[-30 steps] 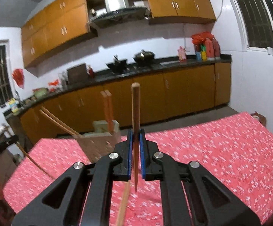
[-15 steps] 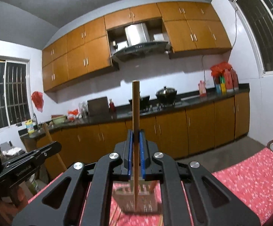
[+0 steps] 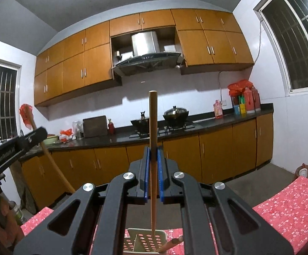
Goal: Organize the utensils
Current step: 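Lower the left tool's chopstick into the caddy and open while the right tool does likewise, then move both open tools down and close each on a chopstick on the cloth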
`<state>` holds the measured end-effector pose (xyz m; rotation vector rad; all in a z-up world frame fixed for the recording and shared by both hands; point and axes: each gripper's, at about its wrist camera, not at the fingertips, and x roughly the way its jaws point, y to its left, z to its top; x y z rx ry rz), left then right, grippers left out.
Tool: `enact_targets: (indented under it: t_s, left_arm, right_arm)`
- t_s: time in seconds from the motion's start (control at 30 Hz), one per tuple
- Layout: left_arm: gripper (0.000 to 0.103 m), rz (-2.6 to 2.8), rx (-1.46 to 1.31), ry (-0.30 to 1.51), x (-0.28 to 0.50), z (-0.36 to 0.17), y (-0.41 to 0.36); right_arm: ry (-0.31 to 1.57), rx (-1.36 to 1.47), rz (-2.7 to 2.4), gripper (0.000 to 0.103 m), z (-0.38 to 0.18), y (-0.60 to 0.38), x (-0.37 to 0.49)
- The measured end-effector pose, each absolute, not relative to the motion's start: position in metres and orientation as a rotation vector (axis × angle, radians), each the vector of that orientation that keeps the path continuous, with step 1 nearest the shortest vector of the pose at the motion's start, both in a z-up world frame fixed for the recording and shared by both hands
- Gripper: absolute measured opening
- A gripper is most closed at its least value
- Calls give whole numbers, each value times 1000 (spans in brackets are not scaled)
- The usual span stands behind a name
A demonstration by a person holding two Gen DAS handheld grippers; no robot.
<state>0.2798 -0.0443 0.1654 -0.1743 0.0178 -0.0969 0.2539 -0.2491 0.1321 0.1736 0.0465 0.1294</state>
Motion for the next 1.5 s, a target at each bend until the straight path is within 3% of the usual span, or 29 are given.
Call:
enact_targets:
  t_s: [0.3,0.37,0.43,0.47,0.77,0.93,1.2,1.37,1.5]
  left_arm:
    - [8,-116,-183,139,306,124,-46]
    - [13,-116,-183,148,305,122,-43]
    - [16,-113,-186,149,301,124,-39]
    - [17,-113,-189,146,299,127,-37]
    - [27,-79,-199,151,262,146,-3]
    - [34,-34,-193,205,232,131,34]
    - [35,38,-114,434,202,46,75]
    - [34,0,-102,628,199,-16,68]
    - [34,-44,-98,723,197,-48,56]
  right_arm:
    - [132,172,171,9,110,-244,257]
    - [151,178,182,16,109,-244,256]
    - [157,188,183,35,111,-245,256]
    - [156,196,184,37,113,-247,254]
    - [129,194,170,38,140,-261,222]
    - [164,188,120,40,133,-278,196]
    - [490,159,47,40,45,-304,198]
    - [782,193,128,27,-34,-289,208]
    - [886,203,175,22,-71,-274,204]
